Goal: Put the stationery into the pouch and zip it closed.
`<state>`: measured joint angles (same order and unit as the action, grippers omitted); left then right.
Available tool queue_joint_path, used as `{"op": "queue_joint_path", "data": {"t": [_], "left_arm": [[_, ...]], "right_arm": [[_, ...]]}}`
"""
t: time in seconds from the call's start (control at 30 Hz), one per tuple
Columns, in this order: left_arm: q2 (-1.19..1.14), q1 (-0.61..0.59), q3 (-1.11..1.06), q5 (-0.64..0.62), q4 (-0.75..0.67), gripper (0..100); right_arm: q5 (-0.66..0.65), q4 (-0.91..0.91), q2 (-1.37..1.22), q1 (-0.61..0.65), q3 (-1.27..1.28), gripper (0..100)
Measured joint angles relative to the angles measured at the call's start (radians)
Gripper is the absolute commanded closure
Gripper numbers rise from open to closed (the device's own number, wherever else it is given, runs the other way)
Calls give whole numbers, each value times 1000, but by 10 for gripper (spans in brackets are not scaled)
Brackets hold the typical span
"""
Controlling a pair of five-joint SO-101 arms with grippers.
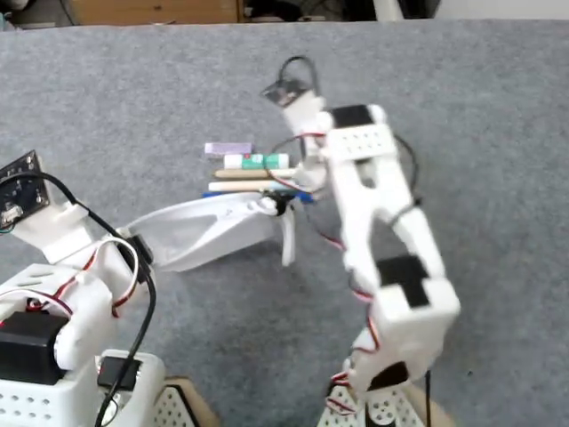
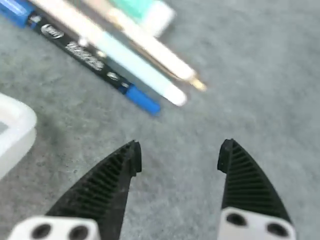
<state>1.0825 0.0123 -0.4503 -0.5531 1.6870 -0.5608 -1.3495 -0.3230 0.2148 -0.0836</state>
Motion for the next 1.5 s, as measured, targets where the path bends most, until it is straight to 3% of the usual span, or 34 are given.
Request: {"op": "queue_joint_path", "data": {"t": [0.37,1.13,1.5], "left_arm": [[0,0,-2,0,0,972],[0,0,-18,0,-2,972],[0,0,-18,0,-2,972]], "right_arm": [[-233,-158,-311,51,-373,787],[-281,-350,-980,46,-1298,782],[-284,-385,-991,20,-1330,988]]}}
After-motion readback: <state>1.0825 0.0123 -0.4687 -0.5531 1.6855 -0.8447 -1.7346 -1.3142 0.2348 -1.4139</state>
